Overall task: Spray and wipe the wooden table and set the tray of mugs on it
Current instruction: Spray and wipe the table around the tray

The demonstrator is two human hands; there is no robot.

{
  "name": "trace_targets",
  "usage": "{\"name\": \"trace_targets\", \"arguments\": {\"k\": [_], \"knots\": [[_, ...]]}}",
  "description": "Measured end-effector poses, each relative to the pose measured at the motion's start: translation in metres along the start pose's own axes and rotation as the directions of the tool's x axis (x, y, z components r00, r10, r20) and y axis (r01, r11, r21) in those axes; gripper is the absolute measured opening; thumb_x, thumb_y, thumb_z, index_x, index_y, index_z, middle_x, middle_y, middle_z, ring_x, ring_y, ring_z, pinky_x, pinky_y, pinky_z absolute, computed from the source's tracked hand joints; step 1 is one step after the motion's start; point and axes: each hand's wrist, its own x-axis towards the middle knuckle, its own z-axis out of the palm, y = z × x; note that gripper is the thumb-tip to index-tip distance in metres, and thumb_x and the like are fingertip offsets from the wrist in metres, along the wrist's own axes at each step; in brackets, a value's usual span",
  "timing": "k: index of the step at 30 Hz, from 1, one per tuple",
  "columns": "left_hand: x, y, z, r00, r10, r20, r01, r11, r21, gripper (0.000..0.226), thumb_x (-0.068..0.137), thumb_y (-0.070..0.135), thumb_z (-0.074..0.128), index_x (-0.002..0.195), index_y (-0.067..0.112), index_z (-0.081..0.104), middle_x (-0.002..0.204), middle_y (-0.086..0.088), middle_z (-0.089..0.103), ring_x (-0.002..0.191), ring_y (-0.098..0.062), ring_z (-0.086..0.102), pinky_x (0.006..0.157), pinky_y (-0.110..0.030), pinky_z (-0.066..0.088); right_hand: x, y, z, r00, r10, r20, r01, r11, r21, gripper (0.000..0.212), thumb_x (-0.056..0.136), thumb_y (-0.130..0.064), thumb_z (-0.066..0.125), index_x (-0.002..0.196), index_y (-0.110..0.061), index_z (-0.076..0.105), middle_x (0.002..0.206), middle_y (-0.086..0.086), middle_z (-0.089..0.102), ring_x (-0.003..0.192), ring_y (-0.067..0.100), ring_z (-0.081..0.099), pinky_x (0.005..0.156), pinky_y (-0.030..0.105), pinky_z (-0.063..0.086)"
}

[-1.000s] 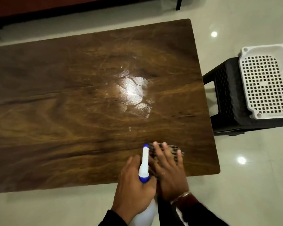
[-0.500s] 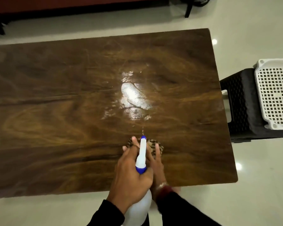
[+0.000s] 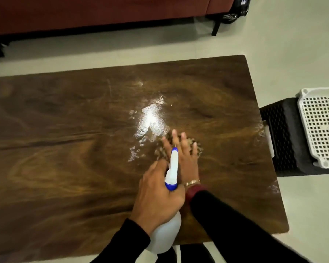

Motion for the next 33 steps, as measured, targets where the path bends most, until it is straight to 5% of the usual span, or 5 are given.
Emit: {"name": "trace_targets", "arguments": {"k": [4, 13, 22, 28, 33], "knots": [[0.027, 0.001, -0.004, 1.000, -0.015, -0.004, 0.015, 1.000, 0.007, 0.024, 0.073, 0.022, 0.070, 0.078, 0.023, 0.047, 0.074, 0.003, 0.051, 0.068, -0.017, 0.051, 0.058, -0.030, 0.046, -0.065, 0.028, -0.006, 0.984, -0.141, 0.107, 0.131, 0.987, 0.095, 0.087, 0.090, -0.053, 0.045, 0.166, -0.036, 0.007, 0.175, -0.001, 0.001, 0.161, 0.029, 0.011, 0.116, 0.073, 0.024], [0.075, 0.014, -0.001, 0.994, -0.102, -0.026, 0.101, 0.995, -0.025, 0.025, 0.072, 0.029, 0.071, 0.087, 0.021, 0.053, 0.080, -0.001, 0.056, 0.071, -0.021, 0.057, 0.066, -0.047, 0.056, 0.150, 0.105, -0.053, 0.936, 0.350, 0.041, -0.352, 0.932, 0.084, 0.086, 0.087, -0.051, 0.048, 0.164, -0.031, 0.016, 0.175, 0.003, 0.005, 0.160, 0.035, 0.006, 0.118, 0.076, 0.012], [0.136, 0.041, -0.012, 0.992, -0.046, -0.114, 0.041, 0.998, -0.048, 0.017, 0.071, 0.026, 0.065, 0.083, 0.016, 0.056, 0.073, 0.001, 0.057, 0.067, -0.020, 0.056, 0.061, -0.038, 0.049, 0.073, 0.034, -0.012, 0.966, -0.257, 0.041, 0.245, 0.952, 0.182, 0.069, 0.099, -0.036, 0.053, 0.162, -0.035, 0.027, 0.170, -0.013, 0.024, 0.161, 0.017, -0.004, 0.127, 0.057, 0.014], [0.155, 0.048, -0.013, 0.995, -0.043, -0.085, 0.040, 0.999, -0.035, 0.024, 0.068, 0.027, 0.066, 0.085, 0.015, 0.055, 0.080, -0.002, 0.058, 0.073, -0.023, 0.058, 0.067, -0.048, 0.053, 0.218, 0.140, -0.074, 0.958, 0.284, 0.028, -0.285, 0.957, 0.057, 0.092, 0.087, -0.048, 0.050, 0.166, -0.023, 0.010, 0.175, 0.004, 0.004, 0.160, 0.032, 0.003, 0.121, 0.073, 0.008], [0.152, 0.036, -0.011, 0.991, -0.065, -0.121, 0.060, 0.997, -0.043, 0.026, 0.069, 0.026, 0.068, 0.088, 0.016, 0.055, 0.083, -0.001, 0.058, 0.076, -0.022, 0.059, 0.069, -0.048, 0.053, 0.303, 0.076, -0.080, 0.975, 0.219, 0.026, -0.220, 0.975, 0.026, 0.087, 0.091, -0.052, 0.049, 0.164, -0.016, 0.019, 0.173, 0.008, 0.012, 0.159, 0.035, 0.010, 0.125, 0.066, 0.009]]}}
